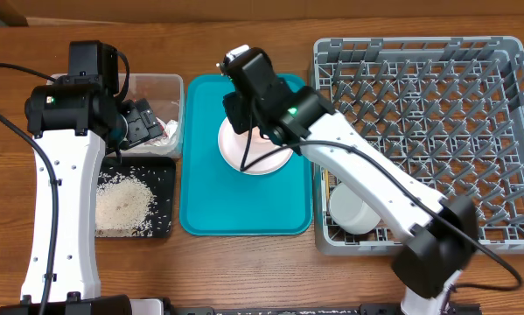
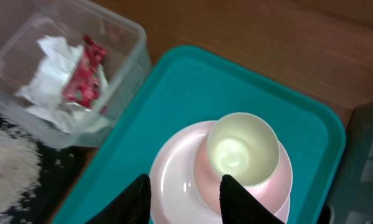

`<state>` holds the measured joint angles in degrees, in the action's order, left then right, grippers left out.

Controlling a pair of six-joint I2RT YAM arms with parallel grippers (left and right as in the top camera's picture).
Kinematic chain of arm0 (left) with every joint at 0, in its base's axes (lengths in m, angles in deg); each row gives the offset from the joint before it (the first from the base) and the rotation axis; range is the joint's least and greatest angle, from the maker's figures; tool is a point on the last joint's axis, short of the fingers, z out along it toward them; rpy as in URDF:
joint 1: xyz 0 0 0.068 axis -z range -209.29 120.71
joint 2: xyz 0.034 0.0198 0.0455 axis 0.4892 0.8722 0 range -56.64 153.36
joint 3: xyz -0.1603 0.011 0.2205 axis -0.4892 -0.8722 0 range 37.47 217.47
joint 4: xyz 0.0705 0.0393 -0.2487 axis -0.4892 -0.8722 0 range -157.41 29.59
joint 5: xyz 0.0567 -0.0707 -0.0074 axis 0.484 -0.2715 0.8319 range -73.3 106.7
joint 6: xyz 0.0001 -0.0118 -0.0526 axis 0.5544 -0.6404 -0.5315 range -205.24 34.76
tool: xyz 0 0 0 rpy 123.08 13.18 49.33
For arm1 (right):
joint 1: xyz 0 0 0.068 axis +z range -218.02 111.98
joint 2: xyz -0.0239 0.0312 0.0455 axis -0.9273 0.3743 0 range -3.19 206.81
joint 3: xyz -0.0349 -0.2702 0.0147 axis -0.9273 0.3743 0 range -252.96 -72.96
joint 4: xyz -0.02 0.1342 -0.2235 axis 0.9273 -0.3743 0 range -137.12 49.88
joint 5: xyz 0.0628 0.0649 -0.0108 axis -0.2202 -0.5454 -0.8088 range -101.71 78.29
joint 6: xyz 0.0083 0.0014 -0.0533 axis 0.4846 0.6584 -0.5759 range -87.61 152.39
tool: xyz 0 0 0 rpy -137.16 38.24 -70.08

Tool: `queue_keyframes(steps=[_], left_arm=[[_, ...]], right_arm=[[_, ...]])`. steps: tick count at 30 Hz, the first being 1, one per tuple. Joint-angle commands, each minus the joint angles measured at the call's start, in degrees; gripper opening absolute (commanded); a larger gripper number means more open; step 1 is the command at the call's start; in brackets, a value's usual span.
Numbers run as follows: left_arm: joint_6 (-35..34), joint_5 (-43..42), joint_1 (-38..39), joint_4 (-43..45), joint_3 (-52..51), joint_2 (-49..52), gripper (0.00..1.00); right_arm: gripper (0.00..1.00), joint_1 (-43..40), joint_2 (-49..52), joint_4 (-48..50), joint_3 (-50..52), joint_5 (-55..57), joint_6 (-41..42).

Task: Sort waste into correct bins and load items into the dishwasher
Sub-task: 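Lower the right gripper and close it on the white cup's rim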

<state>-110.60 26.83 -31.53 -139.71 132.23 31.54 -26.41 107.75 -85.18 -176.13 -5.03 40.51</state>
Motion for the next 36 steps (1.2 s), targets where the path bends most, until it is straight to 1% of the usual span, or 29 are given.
queue_keyframes(steps=[1, 4, 8, 17, 20, 22, 23, 34, 36], left_arm=[[-0.2, 0.4, 0.0, 0.1, 0.5, 0.2, 1.0], [-0.2, 0.4, 0.0, 0.1, 0.5, 0.2, 1.0], [-0.2, 0.4, 0.0, 0.1, 0.5, 0.2, 1.0], [-0.2, 0.4, 0.0, 0.1, 0.5, 0.2, 1.0], [-0.2, 0.4, 0.0, 0.1, 0.5, 0.2, 1.0], [-0.2, 0.4, 0.0, 0.1, 0.5, 0.2, 1.0], [-0.2, 0.4, 0.0, 0.1, 0.5, 0.2, 1.0], [-0.2, 0.4, 0.0, 0.1, 0.5, 0.2, 1.0], [-0.2, 0.4, 0.0, 0.1, 0.5, 0.2, 1.0]], right_arm=[[0.39, -0.8, 4.3, 0.3, -0.7, 1.8, -1.2], [0.41, -0.8, 7.0, 1.4, -0.7, 1.9, -1.2], [0.41, -0.8, 10.5, 3.3, -0.7, 1.9, -5.0], [0.41, -0.9, 12.4, 4.8, 0.0, 1.9, -7.8], [0.4, -0.9, 12.7, 4.9, 0.2, 1.9, -8.6], [0.34, -0.9, 12.7, 4.9, 0.2, 1.9, -8.6], [0.34, -0.9, 12.7, 4.9, 0.2, 1.9, -8.6], [0.33, -0.9, 12.8, 5.1, 0.3, 2.8, -10.1], [0.29, -0.9, 12.8, 4.9, 0.5, 3.2, -10.1]])
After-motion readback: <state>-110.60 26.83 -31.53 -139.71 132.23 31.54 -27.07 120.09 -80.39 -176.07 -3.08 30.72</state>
